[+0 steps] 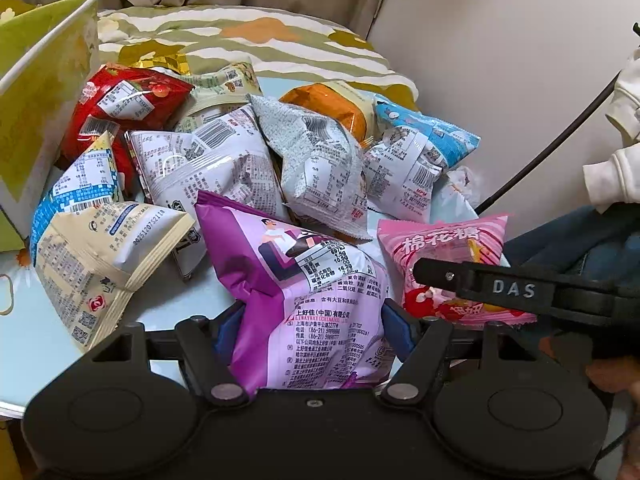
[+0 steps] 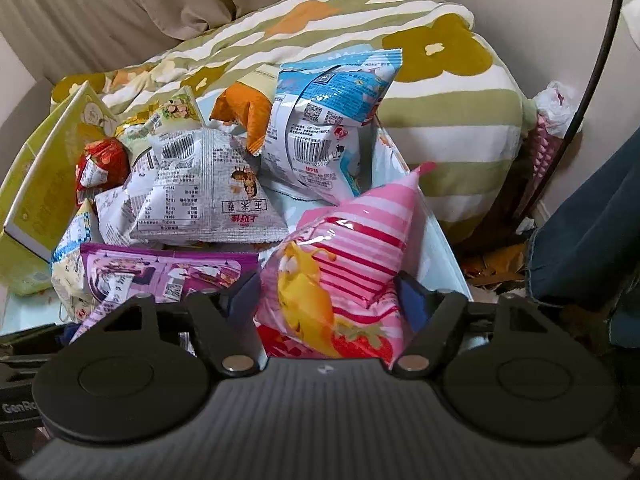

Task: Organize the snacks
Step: 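Grasp the purple snack bag with the left tool while the right tool grasps the pink striped bag, then carry both bags into the yellow box and open both tools to release them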

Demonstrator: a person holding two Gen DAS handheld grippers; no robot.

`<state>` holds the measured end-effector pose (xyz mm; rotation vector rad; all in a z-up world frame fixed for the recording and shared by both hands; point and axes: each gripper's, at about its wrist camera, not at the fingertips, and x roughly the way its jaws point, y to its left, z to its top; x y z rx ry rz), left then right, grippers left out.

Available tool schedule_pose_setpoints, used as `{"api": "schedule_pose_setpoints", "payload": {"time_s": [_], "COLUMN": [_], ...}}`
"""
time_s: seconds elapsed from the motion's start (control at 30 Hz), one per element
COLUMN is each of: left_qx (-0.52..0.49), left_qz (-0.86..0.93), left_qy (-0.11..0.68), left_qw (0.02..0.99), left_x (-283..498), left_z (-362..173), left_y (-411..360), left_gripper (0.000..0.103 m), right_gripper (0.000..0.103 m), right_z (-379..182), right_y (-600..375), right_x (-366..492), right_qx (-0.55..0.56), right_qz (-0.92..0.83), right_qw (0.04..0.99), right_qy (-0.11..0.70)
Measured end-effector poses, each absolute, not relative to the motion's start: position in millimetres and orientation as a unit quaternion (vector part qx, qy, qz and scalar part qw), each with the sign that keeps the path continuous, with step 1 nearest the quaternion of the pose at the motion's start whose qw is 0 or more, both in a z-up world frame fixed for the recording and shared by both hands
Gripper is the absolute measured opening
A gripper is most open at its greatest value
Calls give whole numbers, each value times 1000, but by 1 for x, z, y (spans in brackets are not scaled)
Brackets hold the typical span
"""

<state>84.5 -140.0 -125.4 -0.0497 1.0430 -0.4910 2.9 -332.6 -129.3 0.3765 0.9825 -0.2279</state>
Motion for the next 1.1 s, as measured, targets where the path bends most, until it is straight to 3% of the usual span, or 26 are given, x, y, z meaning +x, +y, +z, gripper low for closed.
{"api": "schedule_pose_setpoints", "payload": {"time_s": [0.27,0.73,1.1], "left_qx": [-24,-43,-62], "left_qz": [-238,-233,-157], "left_qy": [480,422,353], "left_qw": [844,875,920], "left_x": [78,59,83], "left_z": [-110,-51,7], "left_y": [-139,-123,-46], "left_gripper": [74,74,74], "right_gripper": [72,71,71], "right_z": [-124,-69,-10], "right_y": [-332,-325,-261], "right_x": [-2,-14,30], "right_qx": [175,175,145], "right_qz": [-110,-103,-12], "right_qw": [858,876,912], "right_qy": [469,437,383]}}
